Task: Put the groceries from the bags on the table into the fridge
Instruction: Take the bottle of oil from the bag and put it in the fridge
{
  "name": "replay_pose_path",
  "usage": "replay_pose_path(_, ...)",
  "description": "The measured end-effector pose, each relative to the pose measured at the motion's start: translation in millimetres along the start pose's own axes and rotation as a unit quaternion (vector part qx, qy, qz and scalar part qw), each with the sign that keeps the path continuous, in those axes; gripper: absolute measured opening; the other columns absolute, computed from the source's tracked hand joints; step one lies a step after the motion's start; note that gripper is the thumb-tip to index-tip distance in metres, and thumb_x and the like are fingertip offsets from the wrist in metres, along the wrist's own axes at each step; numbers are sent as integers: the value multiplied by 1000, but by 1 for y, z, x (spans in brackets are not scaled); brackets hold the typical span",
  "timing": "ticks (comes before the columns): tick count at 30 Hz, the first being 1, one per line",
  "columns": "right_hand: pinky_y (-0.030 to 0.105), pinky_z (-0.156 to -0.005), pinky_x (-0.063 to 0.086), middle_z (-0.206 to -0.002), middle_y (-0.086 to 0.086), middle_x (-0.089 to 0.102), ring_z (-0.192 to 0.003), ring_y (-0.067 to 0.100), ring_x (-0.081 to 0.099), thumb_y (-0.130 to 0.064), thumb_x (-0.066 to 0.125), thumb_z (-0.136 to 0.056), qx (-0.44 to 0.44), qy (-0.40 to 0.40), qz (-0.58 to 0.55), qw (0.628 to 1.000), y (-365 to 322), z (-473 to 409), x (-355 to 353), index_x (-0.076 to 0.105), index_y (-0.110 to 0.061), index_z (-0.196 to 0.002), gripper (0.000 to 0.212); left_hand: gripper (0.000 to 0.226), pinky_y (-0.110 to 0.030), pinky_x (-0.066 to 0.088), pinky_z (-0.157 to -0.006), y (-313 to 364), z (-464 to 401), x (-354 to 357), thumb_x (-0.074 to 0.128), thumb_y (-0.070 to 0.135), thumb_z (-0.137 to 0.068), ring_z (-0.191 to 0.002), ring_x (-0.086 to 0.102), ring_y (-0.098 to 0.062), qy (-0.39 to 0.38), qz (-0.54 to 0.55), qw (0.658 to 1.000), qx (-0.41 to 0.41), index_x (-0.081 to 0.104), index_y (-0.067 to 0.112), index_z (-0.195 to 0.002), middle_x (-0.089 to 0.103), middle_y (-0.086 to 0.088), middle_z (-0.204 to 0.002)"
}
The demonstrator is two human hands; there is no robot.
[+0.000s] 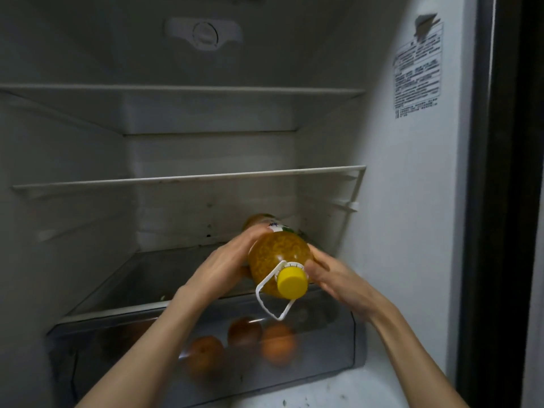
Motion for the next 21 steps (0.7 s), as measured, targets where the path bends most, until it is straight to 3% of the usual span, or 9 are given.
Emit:
replay_pose_path(4, 37, -104, 43, -128, -8, 58, -118, 10, 55, -81, 68, -46, -11, 8, 28, 1000, 0, -4, 1, 40, -29, -135, 106, 86, -33, 49, -95, -8, -10, 1, 73, 18, -79, -127, 42, -8, -19, -32, 999, 2, 20, 53, -137, 25, 29, -144)
replay_pose_path(7, 30, -106, 39, -133, -12, 51, -120, 6, 50, -72, 68, -57, -8, 50, 24, 998, -2, -3, 4, 31, -23, -144, 107, 98, -37, 52, -87, -16, -14, 6, 77, 17, -74, -118, 50, -21, -9, -142, 990, -14, 11, 56, -136, 38, 6, -142)
replay_pose_path(10, 24, -108, 34, -141, -13, 37, -129, 3, 38, -56, 64, -61, -41, 136, 77, 987, -8, 0, 6, 33, -19, -143, 95, 87, -38, 52, -78, -19, -20, 14, 70, 22, -81, -104, 56, -27, -4, -185, 982, -36, 12, 54, -137, 45, -8, -129)
replay_pose_path(14, 28, -104, 41, -128, -17, 49, -120, 5, 48, -48, 62, -73, -93, 217, 150, 960, -4, 5, 0, 53, -30, -128, 58, 71, -40, 48, -95, -27, -38, 27, 66, 8, -81, -116, 53, -28, -10, -43, 991, -124, 31, 32, -138, 46, -9, -135)
replay_pose_path(17, 29, -99, 46, -118, -16, 56, -111, 5, 55, -29, 66, -82, -134, 290, 170, 932, 4, 5, -2, 60, -35, -113, 32, 48, -32, 43, -100, -26, -47, 39, 55, 3, -86, -119, 53, -25, 31, 78, 969, -234, 44, 14, -131, 55, -10, -129)
replay_pose_path(19, 30, -97, 47, -112, -12, 59, -106, 8, 59, -18, 65, -85, -158, 332, 183, 912, 6, 4, -3, 67, -28, -108, 26, 37, -31, 40, -102, -20, -54, 45, 51, 11, -92, -120, 51, -23, 40, 123, 959, -254, 49, 13, -129, 55, -9, -130)
replay_pose_path(21, 21, -94, 45, -106, -8, 62, -102, 12, 61, -13, 64, -86, -145, 356, 199, 902, 5, 3, -7, 71, -18, -105, 21, 37, -32, 38, -103, -13, -63, 47, 48, 22, -96, -122, 50, -21, 29, 153, 957, -246, 48, 15, -132, 53, -8, -133)
Point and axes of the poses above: each hand's wrist, its own z-axis away from the middle knuckle, its own x-axis out of the palm, y = z × x, the point moved 1 cm from there along -z, towards the middle knuckle
